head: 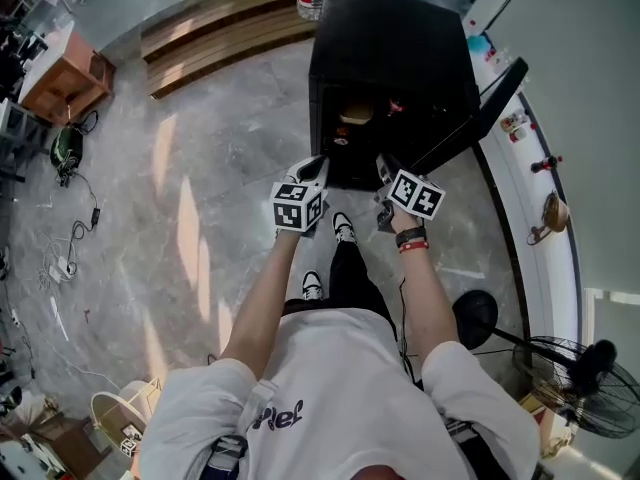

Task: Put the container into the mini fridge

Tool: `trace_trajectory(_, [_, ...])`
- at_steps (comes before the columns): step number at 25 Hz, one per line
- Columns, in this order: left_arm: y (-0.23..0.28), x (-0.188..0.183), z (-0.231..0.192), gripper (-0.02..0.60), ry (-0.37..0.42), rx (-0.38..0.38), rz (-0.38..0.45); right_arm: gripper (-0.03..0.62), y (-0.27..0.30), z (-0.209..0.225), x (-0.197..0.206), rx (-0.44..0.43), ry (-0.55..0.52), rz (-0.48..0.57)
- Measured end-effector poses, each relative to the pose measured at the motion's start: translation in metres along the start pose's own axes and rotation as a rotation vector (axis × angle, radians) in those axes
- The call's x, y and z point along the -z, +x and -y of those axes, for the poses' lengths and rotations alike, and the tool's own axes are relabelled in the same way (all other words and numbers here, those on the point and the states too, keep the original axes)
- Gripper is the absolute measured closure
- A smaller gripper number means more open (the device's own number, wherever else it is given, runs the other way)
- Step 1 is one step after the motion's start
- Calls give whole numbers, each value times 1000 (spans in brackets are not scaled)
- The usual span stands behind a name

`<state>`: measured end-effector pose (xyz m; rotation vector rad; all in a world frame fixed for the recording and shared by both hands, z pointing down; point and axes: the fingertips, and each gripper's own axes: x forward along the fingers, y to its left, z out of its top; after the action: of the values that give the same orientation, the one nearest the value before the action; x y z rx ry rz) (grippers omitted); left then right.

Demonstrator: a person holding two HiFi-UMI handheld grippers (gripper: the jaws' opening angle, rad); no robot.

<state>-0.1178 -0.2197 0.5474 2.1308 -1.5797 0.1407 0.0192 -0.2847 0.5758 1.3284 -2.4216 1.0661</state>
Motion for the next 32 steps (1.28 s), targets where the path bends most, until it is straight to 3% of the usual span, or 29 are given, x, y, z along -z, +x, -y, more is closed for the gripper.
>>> trace_trajectory(9, [-31,-34,21,561,67,2,46,502,-57,-26,-10,-10,-90,64])
trace_trajectory(17, [-60,-48,36,561,78,10,86,530,-91,-45,-16,-5,-163,104])
trace_trajectory(22, [-68,-58,52,561,117,28,108,550,-105,-52,-30,4,-201,146])
trace_trajectory(32, [-63,-64,47,561,157,-9,141,574,-109,-52,-45,34,-239,191])
